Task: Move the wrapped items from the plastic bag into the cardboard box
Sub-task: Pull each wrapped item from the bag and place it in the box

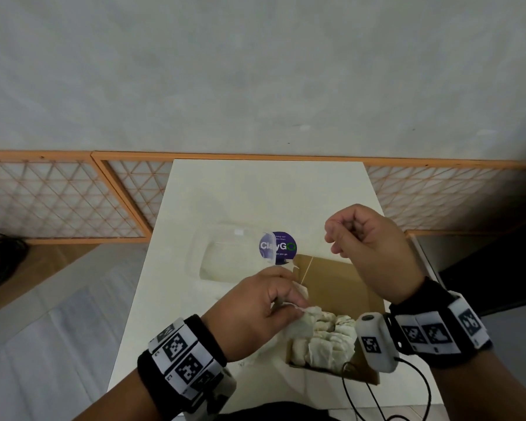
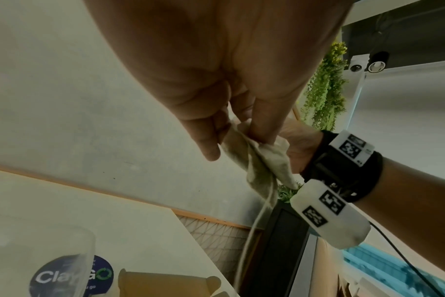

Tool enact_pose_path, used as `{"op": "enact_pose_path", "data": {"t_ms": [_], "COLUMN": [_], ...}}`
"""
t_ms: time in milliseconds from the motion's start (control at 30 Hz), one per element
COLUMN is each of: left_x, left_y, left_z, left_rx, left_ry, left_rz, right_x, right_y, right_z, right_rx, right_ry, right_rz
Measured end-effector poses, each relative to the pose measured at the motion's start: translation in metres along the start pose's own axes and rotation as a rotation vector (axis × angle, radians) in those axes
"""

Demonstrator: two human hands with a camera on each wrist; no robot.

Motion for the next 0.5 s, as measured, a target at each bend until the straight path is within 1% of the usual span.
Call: {"op": "enact_pose_path", "data": {"t_ms": [67,167,233,300,333,400,467,500], "left_x": [-0.002,-0.003,-0.004,-0.005,-0.006,-0.01,-0.015,-0.017], "left_y": [0.002,0.005,0.007,0.009,0.01,0.011,0.012,0.012], "left_z": [-0.002,-0.004,-0.005,-0.006,-0.006,-0.005,-0.005,-0.005], "left_rx": [-0.011,-0.01,-0.001,-0.009,-0.017,-0.034,-0.045,-0.049], "left_ry": [0.002,0.002,0.019,0.024,0.016,-0.016,-0.054,-0.071], "left_rz": [0.02,0.051,0.058,0.061,0.061,0.064,0.062,0.063], "right_x": [-0.017,-0.028,-0.022,-0.014,-0.01,-0.005,-0.003,-0.004], "right_y": [-0.002,-0.006,-0.008,-0.012,-0.015,-0.023,-0.032,-0.036], "right_z": [0.002,-0.008,-0.018,-0.029,-0.033,-0.039,-0.044,-0.045], "right_rx": [-0.006,-0.007,-0.023,-0.01,0.019,0.13,0.255,0.294], "right_ry": [-0.064,-0.131,-0.119,-0.068,-0.051,-0.043,-0.059,-0.068], "right_rz": [-0.081,-0.278,-0.263,-0.213,-0.2,-0.16,-0.089,-0.069]}}
Point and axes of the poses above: each hand's wrist, its own z-axis towards the middle knuckle, its own y-axis out of the back of the hand, x = y × z, the point moved 6 cm from there along z, towards the middle knuckle, and after that the axes turned 5 degrees about -y, right-handed, at the moved point
